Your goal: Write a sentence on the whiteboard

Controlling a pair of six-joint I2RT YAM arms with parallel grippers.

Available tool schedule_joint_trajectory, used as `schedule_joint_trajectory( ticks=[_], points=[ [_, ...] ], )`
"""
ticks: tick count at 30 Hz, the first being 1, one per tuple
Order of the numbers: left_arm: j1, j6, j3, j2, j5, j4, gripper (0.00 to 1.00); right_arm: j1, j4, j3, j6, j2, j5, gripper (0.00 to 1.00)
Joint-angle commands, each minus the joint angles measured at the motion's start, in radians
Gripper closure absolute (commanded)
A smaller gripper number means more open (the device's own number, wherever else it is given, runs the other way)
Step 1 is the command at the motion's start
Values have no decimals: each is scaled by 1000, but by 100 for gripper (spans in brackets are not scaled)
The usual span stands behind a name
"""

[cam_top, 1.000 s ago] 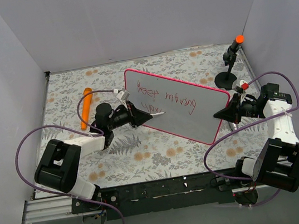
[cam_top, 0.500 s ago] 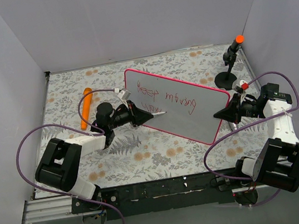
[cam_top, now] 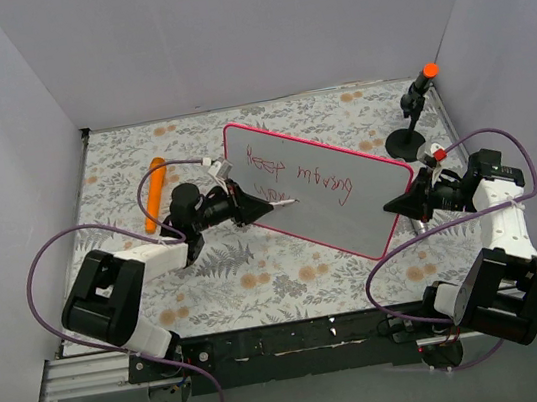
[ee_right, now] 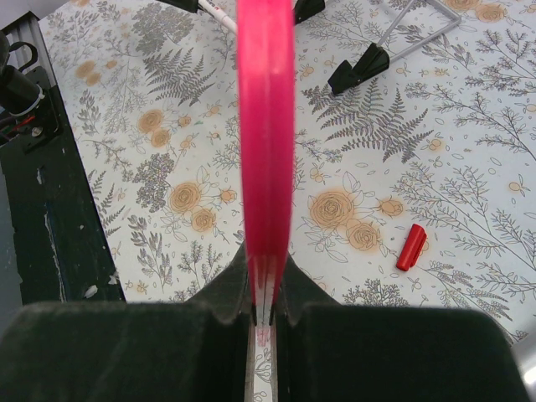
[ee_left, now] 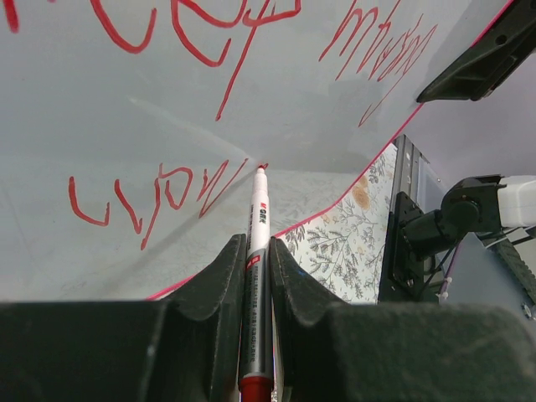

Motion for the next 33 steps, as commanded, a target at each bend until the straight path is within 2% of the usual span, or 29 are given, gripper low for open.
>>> schedule_joint_trajectory(
  ticks=[1, 19, 33],
  points=[
    [24, 13, 10, -52, -28, 8, 100, 4, 5, -7, -46, -4, 58, 99],
    [51, 36, -44, -40, -8, -26, 100, 4, 7, -7, -46, -4, 58, 99],
    [30, 14, 8, 28, 39, -10, 100, 4, 7, -7, -46, -4, 58, 99]
  ],
)
